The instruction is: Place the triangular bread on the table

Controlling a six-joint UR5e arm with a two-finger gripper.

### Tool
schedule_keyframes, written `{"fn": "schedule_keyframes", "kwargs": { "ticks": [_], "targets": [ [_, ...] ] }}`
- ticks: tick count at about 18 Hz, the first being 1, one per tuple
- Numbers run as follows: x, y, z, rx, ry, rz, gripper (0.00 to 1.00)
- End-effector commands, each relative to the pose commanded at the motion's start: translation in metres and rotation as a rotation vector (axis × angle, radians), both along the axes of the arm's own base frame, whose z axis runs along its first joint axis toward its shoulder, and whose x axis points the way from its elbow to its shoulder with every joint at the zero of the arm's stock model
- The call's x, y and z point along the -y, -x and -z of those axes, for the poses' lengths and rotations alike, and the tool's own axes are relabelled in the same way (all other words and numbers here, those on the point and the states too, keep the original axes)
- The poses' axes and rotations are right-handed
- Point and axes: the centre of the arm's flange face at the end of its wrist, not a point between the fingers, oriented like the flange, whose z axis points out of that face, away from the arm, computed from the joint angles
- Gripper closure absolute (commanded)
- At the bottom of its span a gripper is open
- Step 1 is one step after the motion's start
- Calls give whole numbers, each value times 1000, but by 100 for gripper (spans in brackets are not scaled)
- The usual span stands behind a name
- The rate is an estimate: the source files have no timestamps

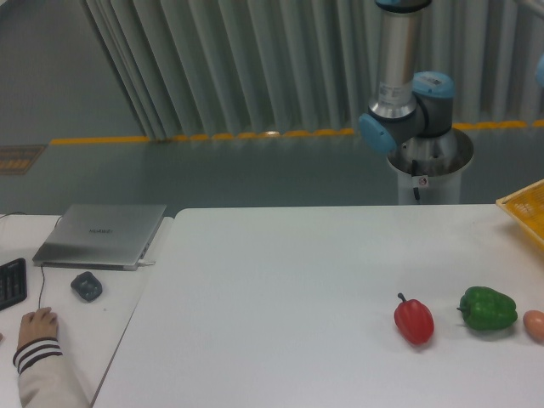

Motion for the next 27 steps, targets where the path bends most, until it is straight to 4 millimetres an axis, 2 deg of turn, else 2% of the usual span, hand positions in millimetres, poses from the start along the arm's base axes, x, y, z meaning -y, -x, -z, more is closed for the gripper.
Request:
{"fn": "schedule_keyframes", "kwargs": {
  "ticks": [5,7,11,12,14,15,22,24,26,27],
  "targets": [
    [-50,-31,13,23,15,-33,89],
    [-78,-47,25,35,27,-42,88],
    [-118,-84,24,21,27,-69,80],
    [-124,-91,22,17,26,-69,67],
    [-137,-108,20,11,28,-39,10],
    [-139,-112,18,6,29,-32,0],
    [-131,-105,20,-29,82,-23,0],
    [-127,-94,13,-49,79,-53,0],
    [-110,-71,11,-57,73,-86,0],
    [-105,-66,11,-56,72,-97,0]
  ]
}}
